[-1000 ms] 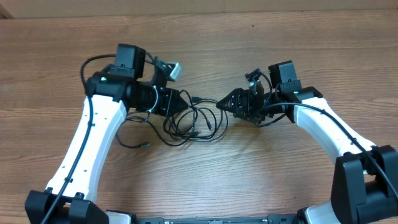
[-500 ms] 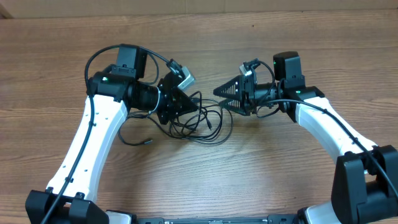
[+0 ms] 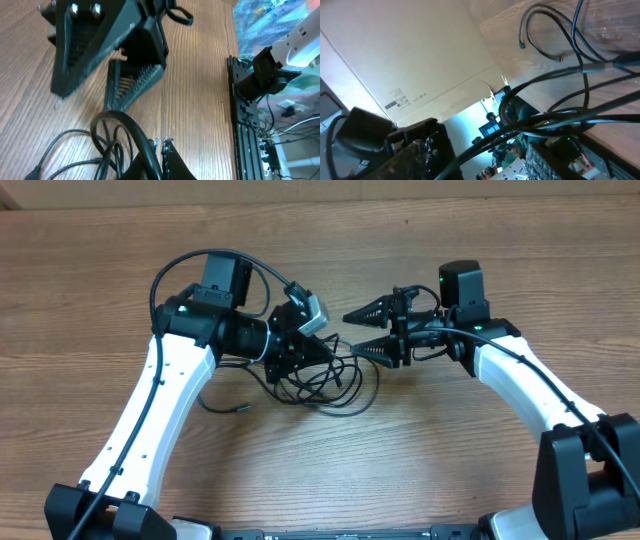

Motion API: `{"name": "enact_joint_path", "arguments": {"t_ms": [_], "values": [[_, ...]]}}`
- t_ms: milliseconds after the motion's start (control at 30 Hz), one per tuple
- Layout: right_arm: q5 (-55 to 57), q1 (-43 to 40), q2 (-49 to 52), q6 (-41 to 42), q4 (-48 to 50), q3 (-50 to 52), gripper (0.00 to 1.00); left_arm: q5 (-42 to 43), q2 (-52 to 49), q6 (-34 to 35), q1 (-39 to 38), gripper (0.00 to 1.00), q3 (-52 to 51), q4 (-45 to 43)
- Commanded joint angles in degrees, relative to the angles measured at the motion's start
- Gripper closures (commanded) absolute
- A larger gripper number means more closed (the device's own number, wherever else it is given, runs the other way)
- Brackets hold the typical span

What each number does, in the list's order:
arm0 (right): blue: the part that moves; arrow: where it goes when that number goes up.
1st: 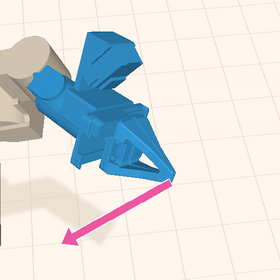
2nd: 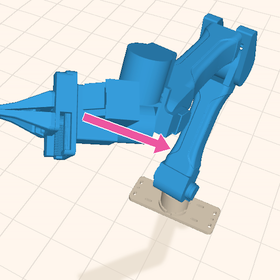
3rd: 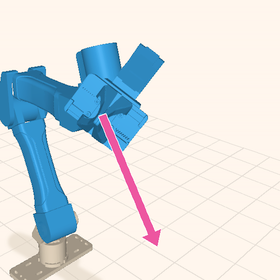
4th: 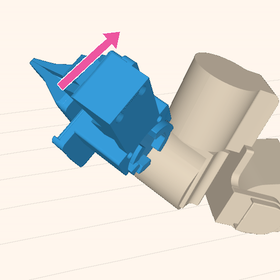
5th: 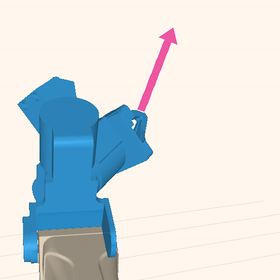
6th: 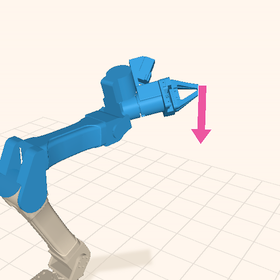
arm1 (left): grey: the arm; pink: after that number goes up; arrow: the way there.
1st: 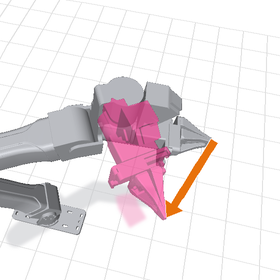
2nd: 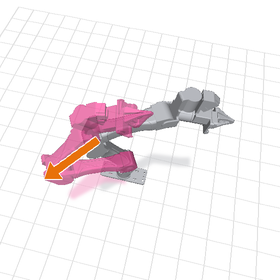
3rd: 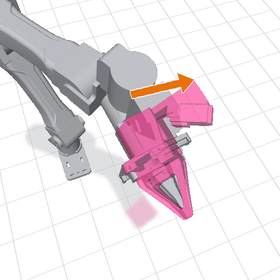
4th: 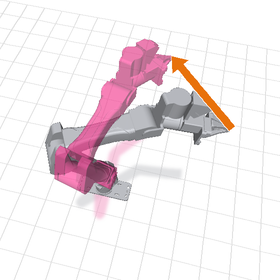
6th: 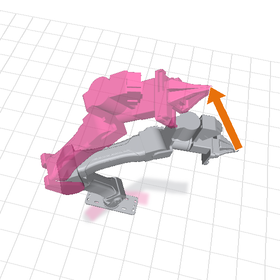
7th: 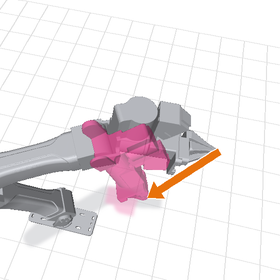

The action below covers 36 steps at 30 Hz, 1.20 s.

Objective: Untangle cables

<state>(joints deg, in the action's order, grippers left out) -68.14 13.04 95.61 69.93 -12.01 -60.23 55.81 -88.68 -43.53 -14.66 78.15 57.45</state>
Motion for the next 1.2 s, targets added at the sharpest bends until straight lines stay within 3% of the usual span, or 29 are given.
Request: {"name": "enact_joint_path", "arguments": {"t_ms": [0,300,500,700,800,833,867,900,933,1000,1167], "values": [[1.7,2.2,-1.9,3.1,0.4,-0.9,0.42,2.1,0.0,-1.4,-0.4,0.93,0.7,-0.3],[7.7,5.6,-1.9,8.5,1.1,-0.9,0.63,2.1,-0.1,-1.2,-0.5,0.94,0.7,0.4],[13.6,5.7,-1.9,7.6,1.5,-0.9,0.96,1.8,-0.1,-1.2,-0.5,0.94,0.7,1.9],[21.5,5.7,-1.9,-3.3,1.4,-0.9,0.96,-6.1,-0.1,6.0,-0.5,0.96,0.7,2.8],[20.1,5.7,-1.9,-3.6,1.2,-0.9,0.96,-7.1,-0.1,6.8,-0.5,0.96,0.3,3.3],[18.7,5.8,-1.9,-3.5,1.2,-0.9,0.9,-7.1,-0.1,6.6,-0.5,0.96,0.3,3.3],[17.1,5.8,-1.9,-3.3,1.2,-0.9,0.77,-7.1,-0.1,6.3,-0.5,0.96,0.2,3.3],[15.2,5.8,-1.9,-3.3,1.2,-0.9,0.53,-7.1,-0.1,6.2,-0.5,0.96,0.2,3.0],[13.7,5.8,-1.9,-3.3,1.2,-0.9,0.45,-7.1,-0.1,6.2,-0.5,0.96,0.2,2.7],[11.1,5.7,-1.9,-3.4,1.2,-0.9,0.34,-7.1,-0.1,6.2,-0.5,0.96,0.1,1.7],[6.9,5.7,-1.9,-3.3,1.2,-0.9,0.31,-8.0,-0.1,6.2,-0.5,0.96,0.0,-0.8]]}}
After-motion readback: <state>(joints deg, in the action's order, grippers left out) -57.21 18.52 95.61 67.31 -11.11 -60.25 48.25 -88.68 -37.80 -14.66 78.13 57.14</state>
